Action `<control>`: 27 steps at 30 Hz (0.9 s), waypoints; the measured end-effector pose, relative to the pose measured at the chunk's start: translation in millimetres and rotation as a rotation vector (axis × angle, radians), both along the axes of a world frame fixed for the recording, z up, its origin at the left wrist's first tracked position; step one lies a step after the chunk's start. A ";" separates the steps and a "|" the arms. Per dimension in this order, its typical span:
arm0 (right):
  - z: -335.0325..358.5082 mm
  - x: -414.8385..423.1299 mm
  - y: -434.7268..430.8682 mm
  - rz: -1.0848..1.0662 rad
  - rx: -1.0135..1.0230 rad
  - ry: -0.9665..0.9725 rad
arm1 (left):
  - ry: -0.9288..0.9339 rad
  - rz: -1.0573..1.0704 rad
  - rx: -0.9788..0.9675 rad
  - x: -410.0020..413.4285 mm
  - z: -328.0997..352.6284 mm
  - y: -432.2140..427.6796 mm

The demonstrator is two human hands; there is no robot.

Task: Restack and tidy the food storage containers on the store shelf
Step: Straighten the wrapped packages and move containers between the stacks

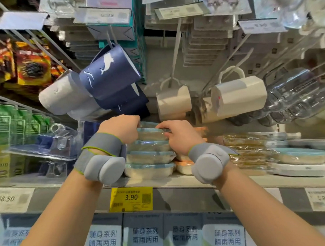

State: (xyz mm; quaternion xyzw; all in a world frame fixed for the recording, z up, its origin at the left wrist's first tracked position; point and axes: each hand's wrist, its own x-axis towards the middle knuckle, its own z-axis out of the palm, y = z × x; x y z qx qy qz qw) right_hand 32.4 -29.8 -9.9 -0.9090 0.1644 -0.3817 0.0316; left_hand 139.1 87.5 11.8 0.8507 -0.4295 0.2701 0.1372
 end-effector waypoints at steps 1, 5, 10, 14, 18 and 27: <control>0.3 -4.1 0.1 -0.011 0.004 -0.002 | -0.002 -0.006 -0.014 -2.1 1.0 -0.4; 4.2 -28.5 1.2 -0.067 -0.009 -0.068 | -0.053 -0.086 -0.213 -18.5 -4.2 -5.3; 11.0 -74.5 -11.3 -0.137 0.006 -0.163 | -0.124 -0.344 -0.448 -69.9 -6.3 -31.3; 11.6 -111.8 -46.6 -0.263 0.051 -0.224 | -0.180 -0.547 -0.517 -115.5 -3.4 -62.3; 1.0 -152.4 -93.6 -0.388 0.151 -0.202 | -0.129 -0.635 -0.419 -161.6 -12.4 -99.2; -18.0 -238.5 -189.0 -0.580 0.211 0.200 | -0.252 -0.584 -0.130 -225.7 -30.0 -219.6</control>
